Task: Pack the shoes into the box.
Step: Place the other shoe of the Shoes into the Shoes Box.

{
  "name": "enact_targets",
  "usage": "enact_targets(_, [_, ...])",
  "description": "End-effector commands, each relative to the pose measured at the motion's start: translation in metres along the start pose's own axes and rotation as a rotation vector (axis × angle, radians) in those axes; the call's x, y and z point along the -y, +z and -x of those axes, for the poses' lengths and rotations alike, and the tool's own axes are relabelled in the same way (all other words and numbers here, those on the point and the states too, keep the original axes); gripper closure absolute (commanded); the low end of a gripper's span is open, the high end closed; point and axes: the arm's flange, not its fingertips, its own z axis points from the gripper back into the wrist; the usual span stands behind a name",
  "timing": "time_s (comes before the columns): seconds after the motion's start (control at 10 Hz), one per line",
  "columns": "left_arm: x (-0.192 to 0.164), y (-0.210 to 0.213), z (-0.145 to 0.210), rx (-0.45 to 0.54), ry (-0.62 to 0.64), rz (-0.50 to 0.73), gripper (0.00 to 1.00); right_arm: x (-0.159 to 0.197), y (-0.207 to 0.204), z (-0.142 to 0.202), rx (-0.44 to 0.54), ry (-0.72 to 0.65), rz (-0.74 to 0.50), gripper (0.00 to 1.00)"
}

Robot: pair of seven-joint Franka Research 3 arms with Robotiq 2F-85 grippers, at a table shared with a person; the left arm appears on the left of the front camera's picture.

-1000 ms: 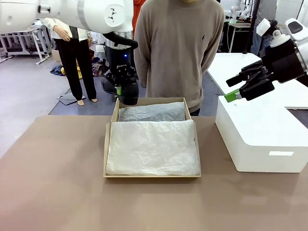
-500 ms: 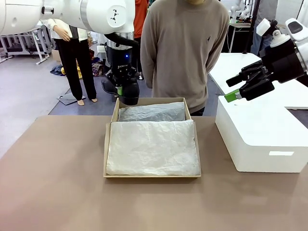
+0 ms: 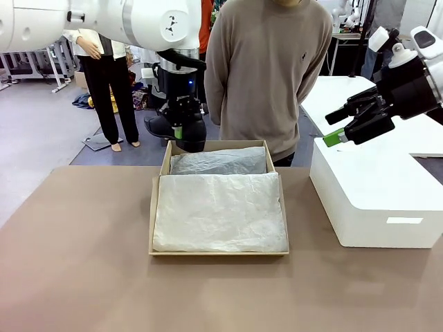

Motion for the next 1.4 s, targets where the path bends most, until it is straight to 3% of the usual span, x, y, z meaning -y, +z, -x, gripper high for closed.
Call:
enact_targets(0.0, [0.017, 0.016, 0.018, 0.022, 0.153, -0.033, 1.0, 0.003, -0.003, 0.0, 0.035, 0.027, -0.006, 0.0])
enact_targets(0.4, [0.057, 0.016, 0.06, 0.087, 0.296, 0.011, 1.0, 0.003, -0.003, 0.0, 0.035, 0.027, -0.006, 0.0])
enact_targets(0.8, [0.088, 0.007, 0.093, 0.087, 0.355, 0.022, 1.0, 0.003, -0.003, 0.0, 0.035, 0.027, -0.006, 0.0])
enact_targets(1.3, [0.075, -0.007, 0.094, 0.044, 0.305, 0.043, 1.0, 0.003, -0.003, 0.0, 0.035, 0.027, -0.006, 0.0])
